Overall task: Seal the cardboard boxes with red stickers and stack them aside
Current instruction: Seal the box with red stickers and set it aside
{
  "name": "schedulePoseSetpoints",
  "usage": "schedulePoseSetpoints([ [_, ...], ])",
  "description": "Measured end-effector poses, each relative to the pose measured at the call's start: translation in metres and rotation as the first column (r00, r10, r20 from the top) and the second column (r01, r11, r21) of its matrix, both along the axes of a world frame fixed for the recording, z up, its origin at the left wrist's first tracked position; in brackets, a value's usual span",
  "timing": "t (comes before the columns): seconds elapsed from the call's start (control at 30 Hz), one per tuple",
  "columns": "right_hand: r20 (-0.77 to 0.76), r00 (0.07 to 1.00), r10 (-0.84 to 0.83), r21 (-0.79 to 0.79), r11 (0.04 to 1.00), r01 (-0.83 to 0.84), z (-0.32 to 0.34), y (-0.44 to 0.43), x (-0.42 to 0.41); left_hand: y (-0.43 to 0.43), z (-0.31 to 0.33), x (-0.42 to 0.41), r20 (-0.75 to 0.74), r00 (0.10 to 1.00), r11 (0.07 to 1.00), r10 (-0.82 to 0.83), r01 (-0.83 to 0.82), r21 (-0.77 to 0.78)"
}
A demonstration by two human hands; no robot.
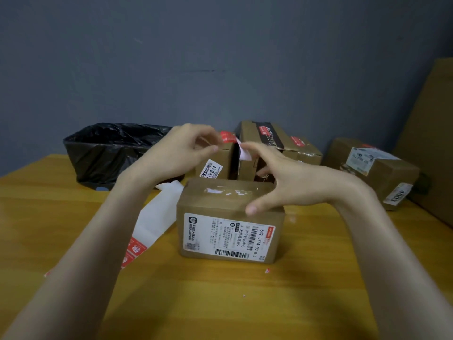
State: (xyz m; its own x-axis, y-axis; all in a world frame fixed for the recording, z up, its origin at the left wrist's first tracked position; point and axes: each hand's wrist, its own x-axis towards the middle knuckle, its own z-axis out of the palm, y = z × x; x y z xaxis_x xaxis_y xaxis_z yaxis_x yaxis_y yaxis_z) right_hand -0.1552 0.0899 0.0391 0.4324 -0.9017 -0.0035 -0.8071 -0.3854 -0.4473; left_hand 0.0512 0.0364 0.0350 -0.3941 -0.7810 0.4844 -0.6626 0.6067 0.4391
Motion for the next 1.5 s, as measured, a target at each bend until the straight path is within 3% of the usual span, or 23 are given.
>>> schedulePoseSetpoints([
  [0.13,0.188,0.981,-0.056,-0.151,0.985,0.085,0.011,0.005,0.005,0.009,0.009,-0.007,-0.046,0.994,0.941,0.099,-0.109,-0.320],
  [0.33,0.425,0.905,-0.012,-0.125,0.990,0.072,0.016,0.006,0.008,0.021,0.013,-0.017,0.151,0.989,0.798,0.006,0.086,-0.596],
  [0.57,0.589,0.808,0.017,-0.005,1.000,-0.018,0.018,0.009,0.009,0.018,0.009,-0.017,0.181,0.983,0.749,0.024,0.102,-0.655],
  [0.87,0.677,0.733,-0.056,0.051,0.998,0.029,0.017,0.006,0.007,0.020,0.011,-0.017,0.189,0.982,0.701,-0.006,0.139,-0.700],
  [1.03,0.813,0.562,-0.149,0.163,0.986,0.025,0.014,-0.001,0.004,0.026,0.011,-0.023,0.090,0.985,0.739,-0.147,0.170,-0.652],
  [1.13,0.863,0.456,-0.219,0.215,0.975,0.061,0.010,-0.007,0.001,0.031,0.013,-0.025,-0.101,0.967,0.819,-0.235,0.141,-0.556],
  [1.2,0.888,0.391,-0.240,0.243,0.969,0.043,0.009,-0.008,-0.001,0.032,0.015,-0.025,-0.248,0.946,0.881,-0.206,0.069,-0.468],
  [1.27,0.883,0.407,-0.233,0.262,0.965,-0.018,0.008,-0.006,0.000,0.030,0.014,-0.026,-0.354,0.924,0.932,-0.143,0.005,-0.362],
  [1.4,0.800,0.571,-0.185,0.229,0.974,-0.005,0.003,-0.001,0.020,0.028,0.009,-0.035,-0.483,0.872,0.972,-0.083,-0.036,-0.232],
  [1.5,0.848,0.492,-0.198,0.190,0.979,0.067,-0.003,-0.003,0.034,0.029,0.007,-0.040,-0.541,0.837,0.984,-0.076,-0.023,-0.175],
])
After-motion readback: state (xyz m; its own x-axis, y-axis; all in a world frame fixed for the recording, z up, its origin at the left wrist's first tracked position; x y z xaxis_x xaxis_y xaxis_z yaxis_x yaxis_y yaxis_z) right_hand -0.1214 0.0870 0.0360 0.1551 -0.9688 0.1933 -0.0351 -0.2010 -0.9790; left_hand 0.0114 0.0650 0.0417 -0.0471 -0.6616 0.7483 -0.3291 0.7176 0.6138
